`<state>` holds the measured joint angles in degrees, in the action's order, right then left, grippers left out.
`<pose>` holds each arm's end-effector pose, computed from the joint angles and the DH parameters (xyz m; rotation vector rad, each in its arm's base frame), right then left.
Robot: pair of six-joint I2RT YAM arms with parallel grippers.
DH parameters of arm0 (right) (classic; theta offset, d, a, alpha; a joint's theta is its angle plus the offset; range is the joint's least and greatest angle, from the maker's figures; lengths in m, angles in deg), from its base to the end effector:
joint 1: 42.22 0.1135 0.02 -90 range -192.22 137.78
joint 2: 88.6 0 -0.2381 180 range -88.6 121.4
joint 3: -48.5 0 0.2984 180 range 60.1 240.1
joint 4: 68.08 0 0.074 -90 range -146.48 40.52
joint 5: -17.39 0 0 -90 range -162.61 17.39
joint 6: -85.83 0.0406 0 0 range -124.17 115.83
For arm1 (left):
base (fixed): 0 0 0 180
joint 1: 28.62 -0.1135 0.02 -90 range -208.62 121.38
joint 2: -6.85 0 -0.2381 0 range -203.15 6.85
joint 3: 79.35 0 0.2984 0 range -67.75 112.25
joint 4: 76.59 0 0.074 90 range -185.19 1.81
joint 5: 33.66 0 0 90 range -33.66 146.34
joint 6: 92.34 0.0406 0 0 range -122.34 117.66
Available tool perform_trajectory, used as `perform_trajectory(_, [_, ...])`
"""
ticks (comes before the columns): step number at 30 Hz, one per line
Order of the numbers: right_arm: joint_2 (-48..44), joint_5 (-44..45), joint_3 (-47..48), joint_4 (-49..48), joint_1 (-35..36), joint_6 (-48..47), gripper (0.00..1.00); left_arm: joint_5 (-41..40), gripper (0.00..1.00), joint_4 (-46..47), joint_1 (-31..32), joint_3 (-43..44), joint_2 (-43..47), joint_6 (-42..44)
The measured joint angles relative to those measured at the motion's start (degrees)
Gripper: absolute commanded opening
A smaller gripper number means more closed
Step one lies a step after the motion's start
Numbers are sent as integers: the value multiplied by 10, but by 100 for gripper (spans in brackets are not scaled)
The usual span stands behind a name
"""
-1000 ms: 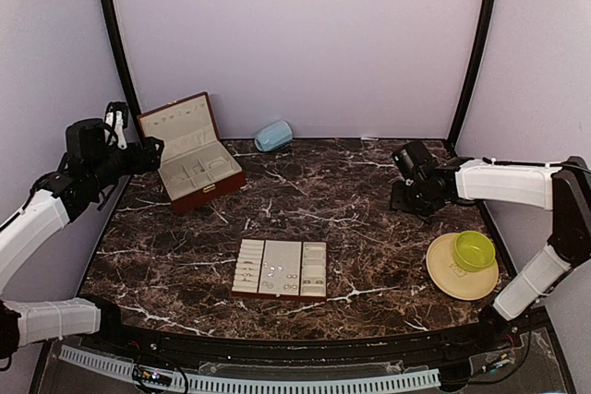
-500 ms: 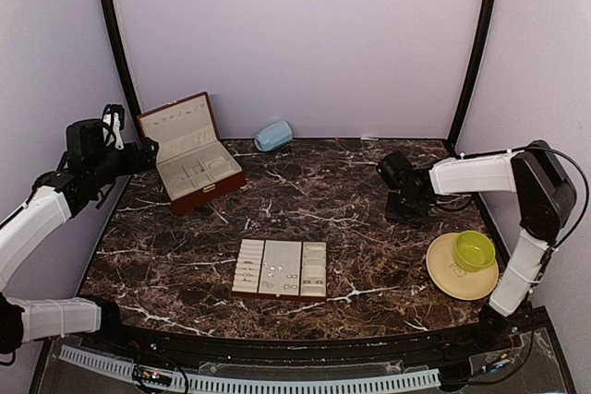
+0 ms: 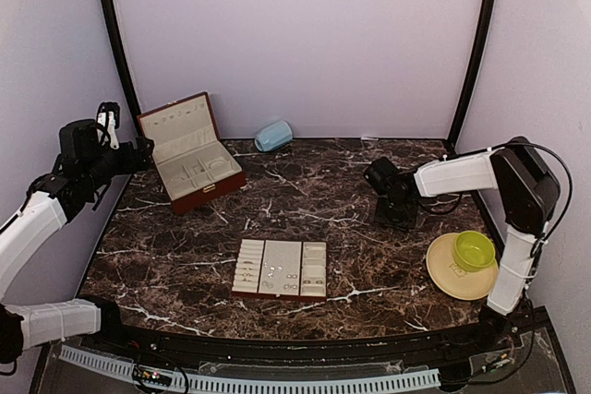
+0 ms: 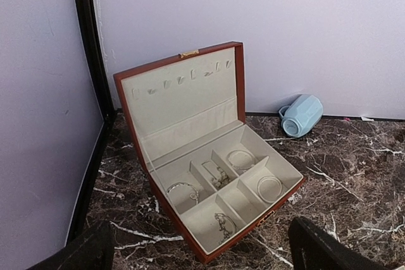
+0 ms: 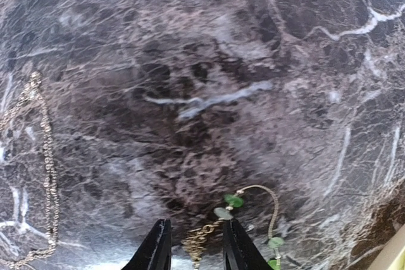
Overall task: Organize the mixed jewelry
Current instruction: Pick up the necklace from the center of the board.
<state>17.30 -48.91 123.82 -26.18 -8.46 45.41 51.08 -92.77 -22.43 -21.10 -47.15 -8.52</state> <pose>0.3213 0.1952 0.0847 0.4476 2.6018 -0.1432 0.2883 -0.0275 0.3046 -0.0660 1.7775 -0.0741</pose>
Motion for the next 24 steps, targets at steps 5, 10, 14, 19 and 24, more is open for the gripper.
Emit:
perform_trajectory(5, [7, -3, 9, -1, 8, 8, 21, -2, 98, 0, 0, 0, 2, 4])
perform_trajectory(10, [7, -4, 11, 5, 11, 21, 18, -3, 98, 0, -1, 0, 4, 7])
perform_trajectory(14, [7, -3, 11, 16, 11, 35, 18, -3, 98, 0, 0, -2, 4, 9])
perform_trajectory(19, [6, -1, 6, 18, 14, 48, 18, -4, 98, 0, 0, -2, 5, 10])
perform_trajectory(24, [6, -2, 4, 11, 15, 56, 8, -4, 98, 0, -1, -3, 5, 10])
